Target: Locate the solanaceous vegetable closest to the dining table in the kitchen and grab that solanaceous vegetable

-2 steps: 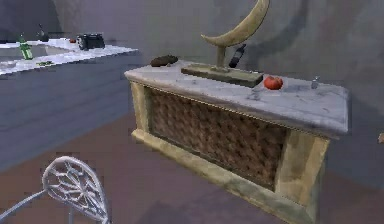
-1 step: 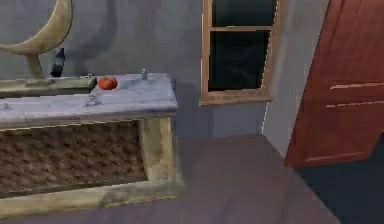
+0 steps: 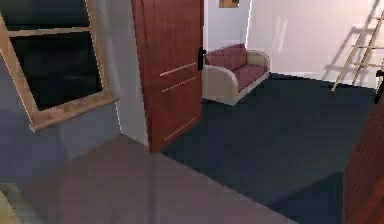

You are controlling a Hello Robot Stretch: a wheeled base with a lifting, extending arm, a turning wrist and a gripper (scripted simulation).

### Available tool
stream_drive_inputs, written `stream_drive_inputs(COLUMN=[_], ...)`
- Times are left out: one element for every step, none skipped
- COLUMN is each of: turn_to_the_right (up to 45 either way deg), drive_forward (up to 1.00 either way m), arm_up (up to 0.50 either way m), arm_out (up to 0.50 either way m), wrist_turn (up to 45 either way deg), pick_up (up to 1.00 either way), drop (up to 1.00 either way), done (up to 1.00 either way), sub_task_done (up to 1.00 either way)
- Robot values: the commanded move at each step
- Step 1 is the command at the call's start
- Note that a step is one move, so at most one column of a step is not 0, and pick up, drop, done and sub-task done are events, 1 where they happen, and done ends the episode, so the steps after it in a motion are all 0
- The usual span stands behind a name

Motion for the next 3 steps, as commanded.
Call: stream_drive_inputs(turn_to_the_right=[33.0,0.0,-45.0], drive_forward=[0.0,0.2,0.0], arm_up=[0.0,0.0,0.0], arm_out=[0.0,0.0,0.0], wrist_turn=[0.0,0.0,0.0], pick_up=[0.0,0.0,0.0], drop=[0.0,0.0,0.0], done=[0.0,0.0,0.0], sub_task_done=[0.0,0.0,0.0])
